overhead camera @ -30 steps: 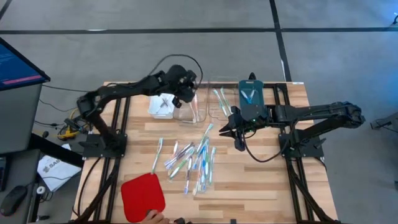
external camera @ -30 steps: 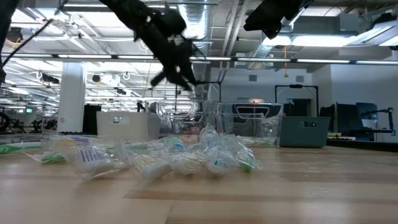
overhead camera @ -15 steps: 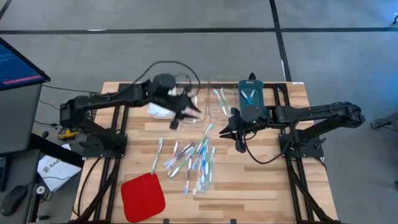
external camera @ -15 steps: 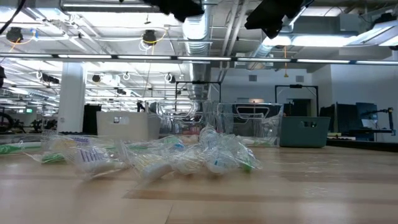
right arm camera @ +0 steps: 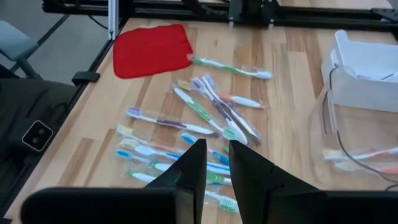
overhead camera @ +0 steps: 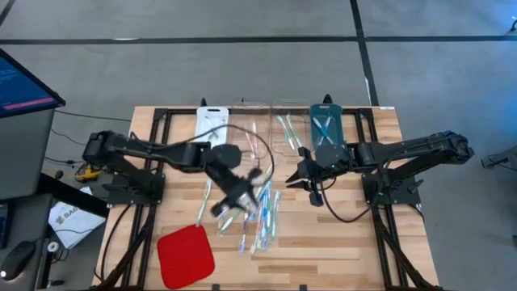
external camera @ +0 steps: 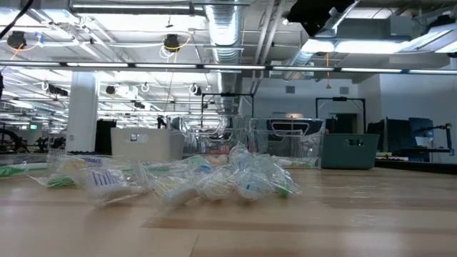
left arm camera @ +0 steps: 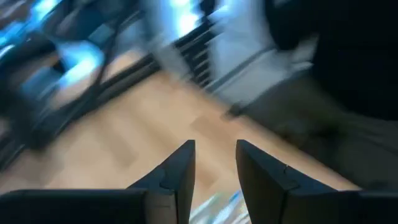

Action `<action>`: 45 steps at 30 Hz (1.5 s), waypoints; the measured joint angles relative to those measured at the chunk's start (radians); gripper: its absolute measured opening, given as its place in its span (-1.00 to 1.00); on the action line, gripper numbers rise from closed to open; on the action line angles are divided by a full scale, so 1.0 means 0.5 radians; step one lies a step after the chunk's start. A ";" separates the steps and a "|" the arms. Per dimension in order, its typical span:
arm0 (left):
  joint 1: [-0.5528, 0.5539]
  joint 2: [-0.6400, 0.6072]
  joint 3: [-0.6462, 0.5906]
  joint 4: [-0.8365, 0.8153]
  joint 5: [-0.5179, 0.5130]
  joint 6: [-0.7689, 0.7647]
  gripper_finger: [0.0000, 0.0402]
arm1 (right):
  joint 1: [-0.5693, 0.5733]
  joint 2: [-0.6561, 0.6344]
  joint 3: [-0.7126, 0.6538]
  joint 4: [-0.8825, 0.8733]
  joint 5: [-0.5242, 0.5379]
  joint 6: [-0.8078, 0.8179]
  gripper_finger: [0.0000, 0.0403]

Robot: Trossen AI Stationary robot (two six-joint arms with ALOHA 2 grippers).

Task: Pick & Place Toothbrushes
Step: Put the green toothbrush into the right transparent bin

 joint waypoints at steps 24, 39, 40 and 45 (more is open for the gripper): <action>0.253 -0.005 -0.948 2.509 0.245 -0.933 -0.46 | 0.000 0.000 0.000 0.034 0.001 0.061 -0.68; -0.004 -0.012 -0.989 2.745 0.241 -0.992 -0.46 | 0.000 0.000 0.000 0.034 0.001 0.048 -0.69; -0.024 -0.033 -0.989 2.744 0.240 -0.996 -0.46 | 0.000 0.000 0.000 0.035 0.001 0.050 -0.69; -0.095 -0.135 -0.987 2.751 0.241 -1.091 -0.46 | 0.000 0.000 0.000 0.078 0.001 0.049 -0.69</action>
